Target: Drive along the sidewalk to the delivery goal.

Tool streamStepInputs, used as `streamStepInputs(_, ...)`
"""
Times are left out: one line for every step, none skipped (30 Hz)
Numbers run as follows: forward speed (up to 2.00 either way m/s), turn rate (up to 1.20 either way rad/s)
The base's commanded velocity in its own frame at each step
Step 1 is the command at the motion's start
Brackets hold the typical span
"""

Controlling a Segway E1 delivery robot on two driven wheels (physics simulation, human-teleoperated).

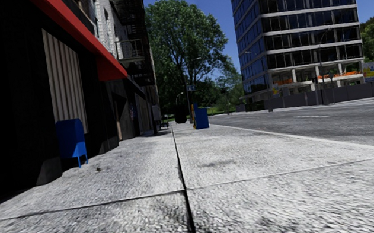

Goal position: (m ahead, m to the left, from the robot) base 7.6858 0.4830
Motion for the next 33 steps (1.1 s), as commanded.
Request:
streamStepInputs(2.00, 0.00)
streamStepInputs(2.00, 0.00)
streamStepInputs(2.00, 0.00)
streamStepInputs(2.00, 0.00)
streamStepInputs(2.00, 0.00)
streamStepInputs(2.00, 0.00)
streamStepInputs(2.00, 0.00)
streamStepInputs(2.00, 0.00)
streamStepInputs(2.00, 0.00)
streamStepInputs(2.00, 0.00)
streamStepInputs(2.00, 0.00)
streamStepInputs(2.00, 0.00)
streamStepInputs(2.00, 0.00)
streamStepInputs(2.00, 0.00)
streamStepInputs(2.00, 0.00)
streamStepInputs(2.00, 0.00)
streamStepInputs(2.00, 0.00)
streamStepInputs(2.00, 0.00)
streamStepInputs(2.00, 0.00)
streamStepInputs(2.00, 0.00)
streamStepInputs(2.00, 0.00)
streamStepInputs(2.00, 0.00)
streamStepInputs(2.00, 0.00)
streamStepInputs(2.00, 0.00)
streamStepInputs(2.00, 0.00)
streamStepInputs(2.00, 0.00)
streamStepInputs(2.00, 0.00)
streamStepInputs(2.00, 0.00)
streamStepInputs(2.00, 0.00)
streamStepInputs(2.00, 0.00)
streamStepInputs(2.00, 0.00)
streamStepInputs(2.00, 0.00)
streamStepInputs(2.00, 0.00)
